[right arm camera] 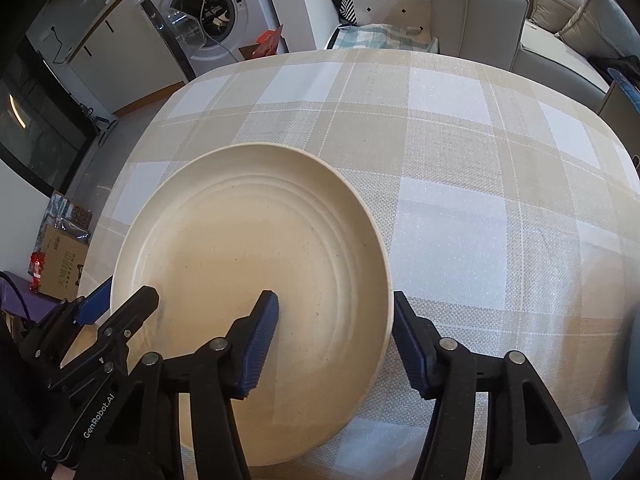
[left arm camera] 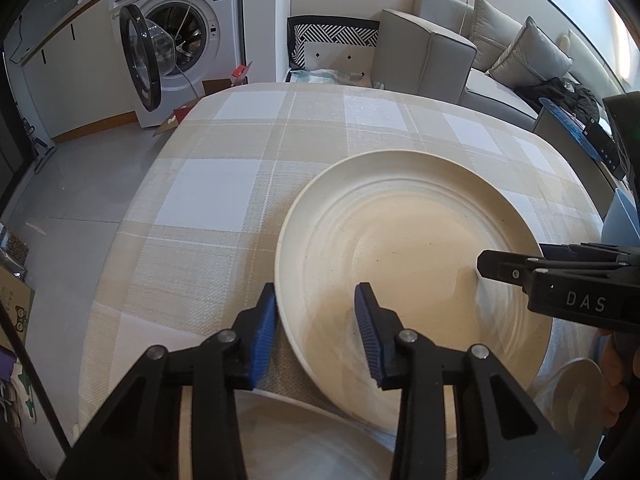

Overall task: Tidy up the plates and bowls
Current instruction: 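Close the left tool on a cream plate rim while the right tool grips another plate rim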

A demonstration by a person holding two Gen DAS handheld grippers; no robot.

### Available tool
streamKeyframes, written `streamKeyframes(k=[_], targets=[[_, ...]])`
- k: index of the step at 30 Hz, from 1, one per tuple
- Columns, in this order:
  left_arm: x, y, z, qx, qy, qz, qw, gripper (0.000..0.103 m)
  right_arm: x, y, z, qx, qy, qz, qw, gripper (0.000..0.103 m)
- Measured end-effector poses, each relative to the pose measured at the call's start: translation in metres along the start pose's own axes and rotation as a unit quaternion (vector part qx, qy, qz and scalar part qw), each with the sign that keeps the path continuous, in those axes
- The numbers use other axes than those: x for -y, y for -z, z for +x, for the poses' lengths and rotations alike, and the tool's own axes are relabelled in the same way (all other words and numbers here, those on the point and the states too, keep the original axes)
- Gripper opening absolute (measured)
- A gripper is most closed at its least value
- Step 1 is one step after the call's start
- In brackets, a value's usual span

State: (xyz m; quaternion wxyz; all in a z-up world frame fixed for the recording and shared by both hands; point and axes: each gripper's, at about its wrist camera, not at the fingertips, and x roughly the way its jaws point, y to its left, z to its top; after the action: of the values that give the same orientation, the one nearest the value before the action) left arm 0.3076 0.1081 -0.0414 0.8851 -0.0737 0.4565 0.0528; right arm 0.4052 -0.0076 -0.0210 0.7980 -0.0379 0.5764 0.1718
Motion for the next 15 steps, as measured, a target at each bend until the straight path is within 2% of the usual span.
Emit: streamKeyframes(k=[6, 15], targets=[[-0.004, 0.0003, -0.0014, 0.002, -0.002, -0.005, 1.0, 0.026, 0.0006, -0.0001, -0.0003, 0.004, 0.004, -0.001, 1.0, 0.048], [-0.0057, 0.0003, -0.0027, 0.003, -0.005, -0.009, 0.9999, 0.024, 0.0044, 0.0001, -0.0016, 0.007, 0.017, 0.006, 1.0, 0.036]])
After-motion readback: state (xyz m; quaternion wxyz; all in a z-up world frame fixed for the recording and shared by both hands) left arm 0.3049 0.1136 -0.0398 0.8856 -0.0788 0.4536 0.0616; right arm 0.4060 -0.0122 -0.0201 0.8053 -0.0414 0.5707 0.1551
